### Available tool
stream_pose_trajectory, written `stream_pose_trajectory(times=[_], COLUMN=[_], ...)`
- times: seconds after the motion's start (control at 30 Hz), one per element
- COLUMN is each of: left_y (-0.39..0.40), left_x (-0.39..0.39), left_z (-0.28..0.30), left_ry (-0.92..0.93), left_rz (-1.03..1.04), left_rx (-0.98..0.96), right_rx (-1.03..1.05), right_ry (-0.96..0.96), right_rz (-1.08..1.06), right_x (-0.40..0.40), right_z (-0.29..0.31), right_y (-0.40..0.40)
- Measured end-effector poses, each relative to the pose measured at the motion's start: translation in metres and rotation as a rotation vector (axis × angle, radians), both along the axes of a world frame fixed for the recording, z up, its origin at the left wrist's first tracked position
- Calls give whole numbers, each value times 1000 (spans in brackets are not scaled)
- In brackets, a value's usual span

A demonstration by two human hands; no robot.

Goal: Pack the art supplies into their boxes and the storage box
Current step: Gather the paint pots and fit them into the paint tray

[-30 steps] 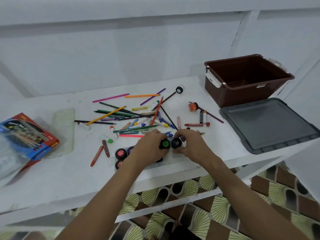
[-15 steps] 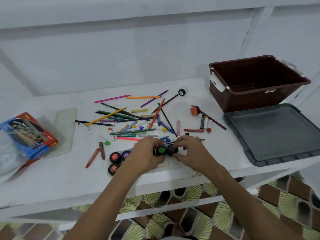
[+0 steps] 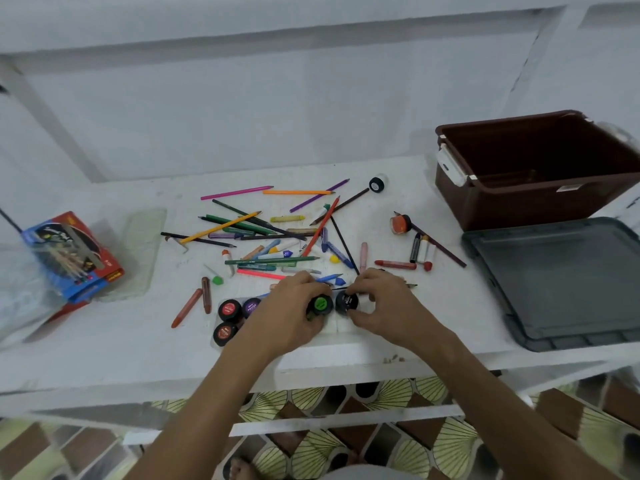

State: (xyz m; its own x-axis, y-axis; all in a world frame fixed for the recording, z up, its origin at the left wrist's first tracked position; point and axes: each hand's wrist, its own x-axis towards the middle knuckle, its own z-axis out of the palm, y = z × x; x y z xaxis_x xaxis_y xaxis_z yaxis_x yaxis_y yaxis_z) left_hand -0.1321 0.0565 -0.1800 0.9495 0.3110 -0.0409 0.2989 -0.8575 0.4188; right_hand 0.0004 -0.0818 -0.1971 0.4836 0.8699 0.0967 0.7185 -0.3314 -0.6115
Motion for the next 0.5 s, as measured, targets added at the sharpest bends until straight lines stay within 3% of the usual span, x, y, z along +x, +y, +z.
stream_pose_trajectory(times=[0.5], left_y=[13], left_x=[5], left_z=[6], left_ry=[61], left_rz=[-32], left_rx=[10], right_rx=[-90], right_ry=[-32], right_rz=[-28], right_x=[-9], right_z=[6], right_y=[2])
